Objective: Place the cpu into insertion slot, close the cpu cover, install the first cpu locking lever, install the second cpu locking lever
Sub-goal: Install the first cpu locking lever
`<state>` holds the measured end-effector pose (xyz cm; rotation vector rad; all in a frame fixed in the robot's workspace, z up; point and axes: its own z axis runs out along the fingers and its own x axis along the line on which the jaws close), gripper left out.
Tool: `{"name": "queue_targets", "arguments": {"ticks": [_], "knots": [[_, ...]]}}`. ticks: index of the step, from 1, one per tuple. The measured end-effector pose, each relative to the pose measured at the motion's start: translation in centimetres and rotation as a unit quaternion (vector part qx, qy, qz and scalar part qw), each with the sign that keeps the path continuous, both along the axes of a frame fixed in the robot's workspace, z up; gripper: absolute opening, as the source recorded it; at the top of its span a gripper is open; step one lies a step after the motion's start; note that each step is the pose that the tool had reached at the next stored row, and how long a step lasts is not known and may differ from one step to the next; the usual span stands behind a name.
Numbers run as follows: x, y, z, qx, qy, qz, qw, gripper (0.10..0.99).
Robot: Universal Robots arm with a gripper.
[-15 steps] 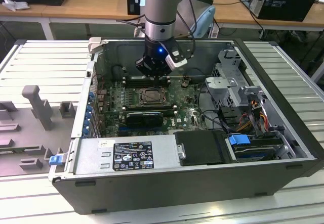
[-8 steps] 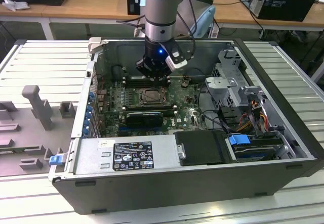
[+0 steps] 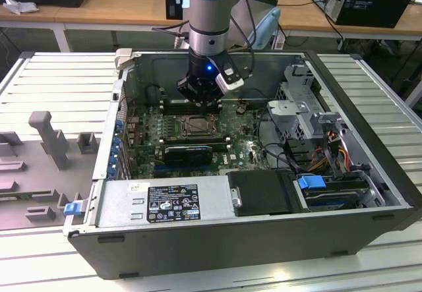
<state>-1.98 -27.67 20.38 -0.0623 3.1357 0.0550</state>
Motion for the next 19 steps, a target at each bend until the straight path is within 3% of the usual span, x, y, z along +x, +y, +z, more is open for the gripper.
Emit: {"name": "queue_targets", "arguments": {"ticks": [11,15,19], "knots": [[0.00,0.00,-0.28,-0.0010,0.0000,-0.001,1.0000,0.106],[0.01,0.01,1.59,-0.0008,-0.0002,-0.001,1.0000,0.106],[0.01,-0.19,1.81,-0.0008,-0.0001,-0.001,1.0000,0.106]]}}
